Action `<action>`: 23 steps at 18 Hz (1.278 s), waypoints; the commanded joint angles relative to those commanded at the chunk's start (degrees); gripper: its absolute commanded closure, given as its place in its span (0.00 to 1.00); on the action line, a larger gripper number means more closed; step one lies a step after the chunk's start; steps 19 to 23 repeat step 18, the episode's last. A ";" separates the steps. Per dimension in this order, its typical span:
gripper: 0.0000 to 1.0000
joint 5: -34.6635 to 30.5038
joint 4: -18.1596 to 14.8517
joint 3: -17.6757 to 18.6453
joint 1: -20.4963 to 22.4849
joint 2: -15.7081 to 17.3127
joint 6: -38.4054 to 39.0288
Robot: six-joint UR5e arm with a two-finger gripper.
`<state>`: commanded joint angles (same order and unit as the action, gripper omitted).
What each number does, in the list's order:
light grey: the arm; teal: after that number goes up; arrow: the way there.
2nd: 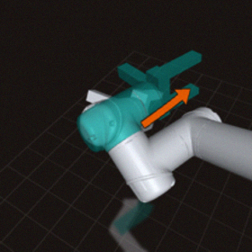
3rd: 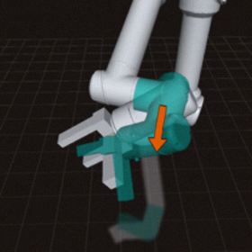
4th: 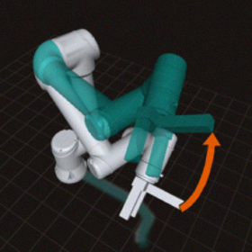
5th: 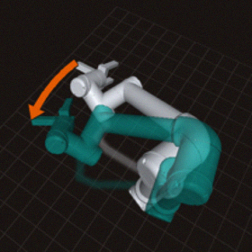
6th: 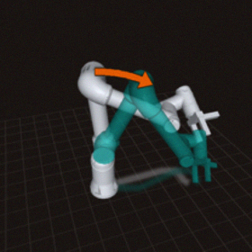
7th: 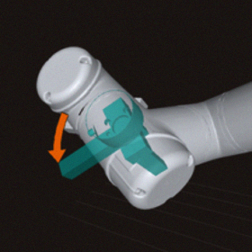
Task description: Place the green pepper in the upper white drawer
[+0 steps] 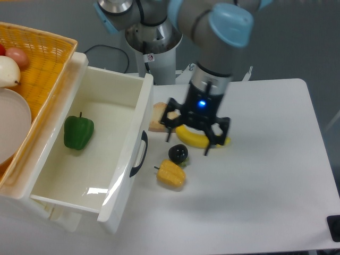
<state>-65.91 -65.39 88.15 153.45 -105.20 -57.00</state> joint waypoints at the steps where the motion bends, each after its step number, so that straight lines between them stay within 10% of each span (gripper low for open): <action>1: 0.00 -1.31 0.17 0.09 0.79 -0.70 -3.95; 9: 0.00 -22.41 0.53 -0.09 1.15 -6.85 -23.47; 23: 0.00 -26.81 1.23 -0.09 -0.08 -10.81 -30.10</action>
